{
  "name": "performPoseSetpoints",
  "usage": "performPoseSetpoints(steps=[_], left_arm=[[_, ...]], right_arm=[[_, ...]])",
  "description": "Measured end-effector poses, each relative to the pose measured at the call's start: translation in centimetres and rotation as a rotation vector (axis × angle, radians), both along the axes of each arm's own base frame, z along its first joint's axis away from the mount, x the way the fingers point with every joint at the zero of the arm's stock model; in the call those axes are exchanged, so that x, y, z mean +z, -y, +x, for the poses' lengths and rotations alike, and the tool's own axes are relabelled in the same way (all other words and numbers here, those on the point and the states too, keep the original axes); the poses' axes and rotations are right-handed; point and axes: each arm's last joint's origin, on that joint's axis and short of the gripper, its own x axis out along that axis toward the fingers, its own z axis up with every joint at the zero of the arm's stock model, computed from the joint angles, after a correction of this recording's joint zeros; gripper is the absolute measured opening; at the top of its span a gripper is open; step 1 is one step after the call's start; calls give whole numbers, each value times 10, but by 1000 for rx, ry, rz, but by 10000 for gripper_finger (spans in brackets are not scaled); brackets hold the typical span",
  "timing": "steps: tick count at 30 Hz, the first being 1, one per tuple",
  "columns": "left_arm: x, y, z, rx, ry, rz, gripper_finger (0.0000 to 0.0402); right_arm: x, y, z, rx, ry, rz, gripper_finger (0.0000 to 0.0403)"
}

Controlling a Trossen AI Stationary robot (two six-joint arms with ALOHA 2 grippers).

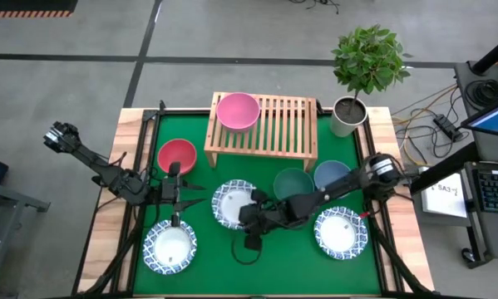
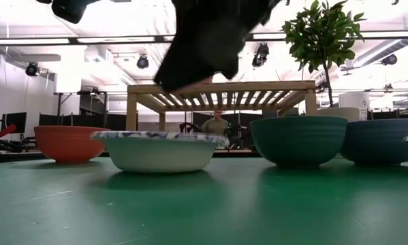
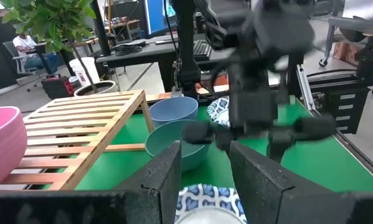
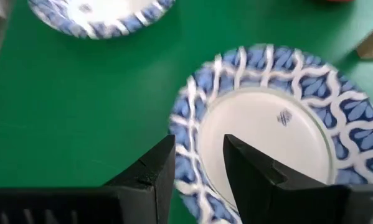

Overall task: Place and stack bowls onto a shelf
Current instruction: Put the white bowl on the shelf

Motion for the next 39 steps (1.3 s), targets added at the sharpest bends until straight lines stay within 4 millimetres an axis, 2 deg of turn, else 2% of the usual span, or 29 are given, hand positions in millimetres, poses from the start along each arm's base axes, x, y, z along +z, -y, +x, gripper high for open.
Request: performPoseSetpoints(steps=[8,14,18,22,27,33,39], left_arm=[[0,0,0,1,4,-16,120],[1,0,0,0,7,-6,120],[1,0,0,-1,6,-5,120],[1,0,0,-1,6,-4,120],[1,0,0,-1,7,-4,120],[1,0,0,-2,7,-5,120],[1,0,0,-2,7,-5,120]], right_arm=[[-24,-8,21,42,94,52,125],[-39,-15,37,93,47,25,125],[-51,-14,40,55,-32,-35,119],[-54,-14,42,32,-65,-71,111],[-56,-14,42,33,-71,-75,81],[-48,-13,40,40,-69,-88,27],[-31,-13,32,99,-107,-102,20]])
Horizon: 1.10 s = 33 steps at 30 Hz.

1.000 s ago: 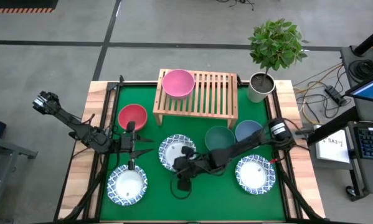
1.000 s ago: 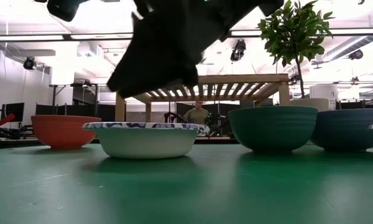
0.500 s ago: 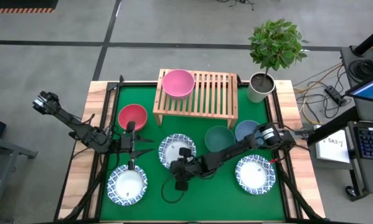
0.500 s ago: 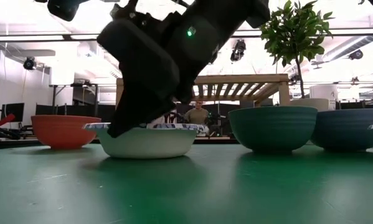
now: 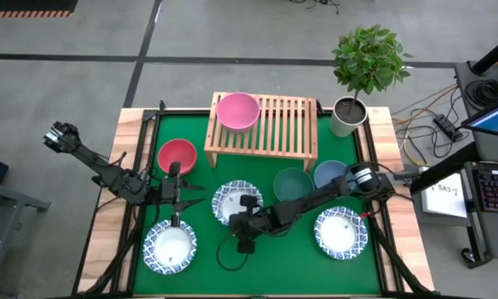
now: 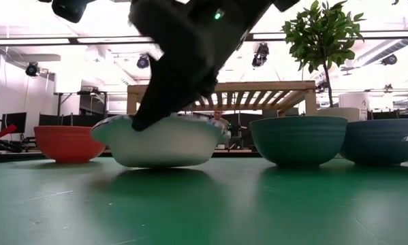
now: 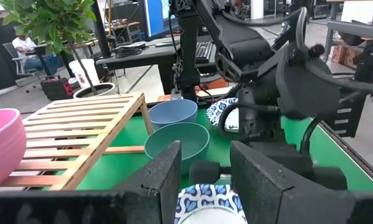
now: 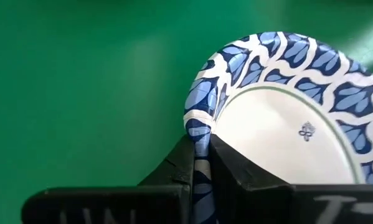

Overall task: Place and stack bowls onto a shelf
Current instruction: Put the white bowl on the shelf

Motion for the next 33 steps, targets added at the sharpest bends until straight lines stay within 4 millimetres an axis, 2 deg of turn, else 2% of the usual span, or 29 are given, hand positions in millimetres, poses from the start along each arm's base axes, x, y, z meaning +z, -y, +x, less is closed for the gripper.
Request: performPoseSetpoints(steps=[3,8,10,12,14,17,21,24,29,33], left_arm=[[-1,1,0,-54,-15,0,120],[-11,11,2,-300,-71,-8,120],[-14,13,4,-330,-90,-2,120],[-16,14,7,-322,-103,11,120],[-15,15,9,-296,-105,32,120],[-11,17,12,-275,-96,38,120],[-14,18,14,-277,-113,66,120],[-18,19,17,-264,-136,77,120],[-32,19,26,-88,-192,93,123],[-46,23,34,-75,-254,124,139]], right_arm=[[22,0,-11,64,-28,9,19],[64,2,-32,195,-18,147,18],[74,0,-37,225,31,141,18],[79,-2,-42,215,107,58,18],[76,-7,-46,196,167,-47,18],[59,-12,-54,189,161,-152,18],[21,-9,-62,142,77,-141,19],[3,-6,-67,132,96,-127,20],[-2,-2,-71,165,189,-45,21],[-2,6,-74,175,231,3,21]])
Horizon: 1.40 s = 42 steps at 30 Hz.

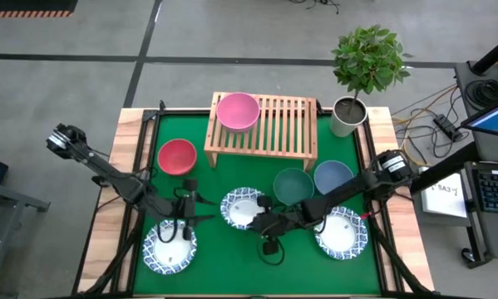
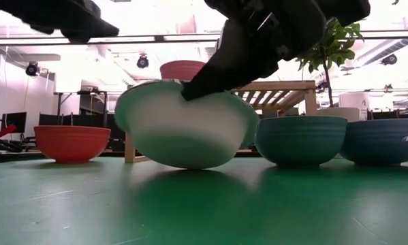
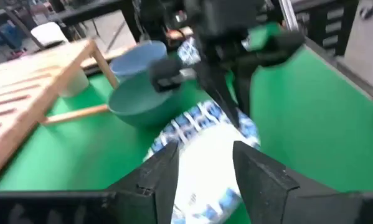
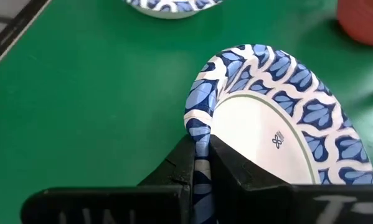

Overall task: Place and stack bowls onto a shelf
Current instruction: Put the white bowl on the shelf

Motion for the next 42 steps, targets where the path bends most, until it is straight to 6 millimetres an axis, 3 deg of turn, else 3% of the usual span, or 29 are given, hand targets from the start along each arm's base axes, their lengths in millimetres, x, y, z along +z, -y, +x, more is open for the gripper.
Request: performPoseSetpoints(steps=[9,13,19,25,29,36,42], left_arm=[[9,7,13,5,-75,43,176],[14,9,16,9,-92,50,178],[15,9,18,13,-86,50,178],[17,5,14,68,-82,83,178],[19,0,5,110,-97,58,178],[26,-6,-13,99,-39,-10,166],[28,-13,-28,110,-2,-82,152]], right_arm=[[-14,9,-15,-39,-8,-2,33],[-16,11,-20,-69,-90,30,68],[1,10,-15,-111,-181,25,125],[31,9,6,-195,-106,101,151],[37,5,24,-241,-64,145,152],[23,-2,63,-390,-94,147,143],[2,-4,82,-523,-198,85,131]])
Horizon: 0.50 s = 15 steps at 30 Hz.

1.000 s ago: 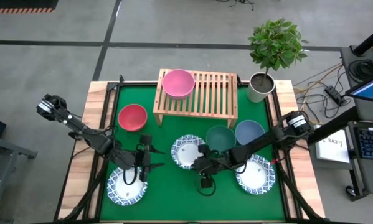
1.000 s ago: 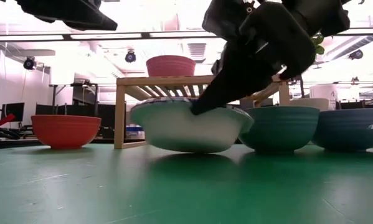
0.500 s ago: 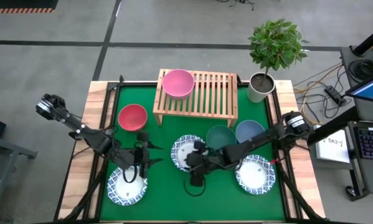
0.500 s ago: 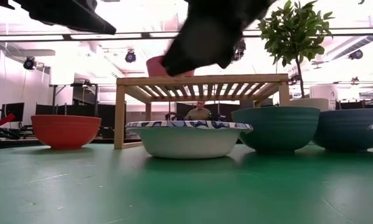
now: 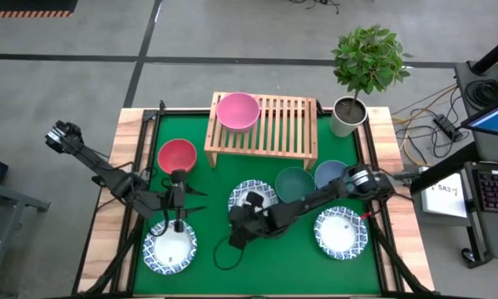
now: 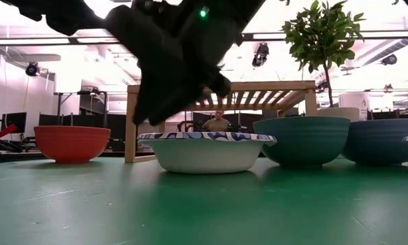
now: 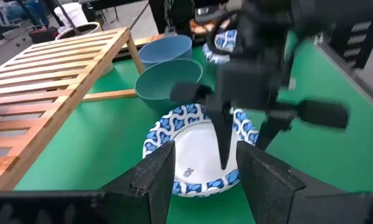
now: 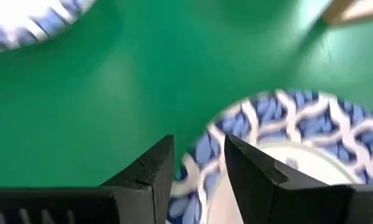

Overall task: Place and stack bowls onto a shelf
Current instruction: Put the white bowl on the shelf

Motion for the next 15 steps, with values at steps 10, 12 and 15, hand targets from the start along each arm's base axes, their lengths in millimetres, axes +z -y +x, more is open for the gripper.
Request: performPoseSetpoints(steps=[10,12,15], left_arm=[[1,-8,-12,6,37,-48,146],[1,-8,-12,5,38,-49,146],[1,-8,-12,5,37,-47,146]], right_arm=[[-15,1,13,-69,-76,-40,127],[-15,1,12,-70,-84,-43,120],[-12,2,11,-67,-86,-46,104]])
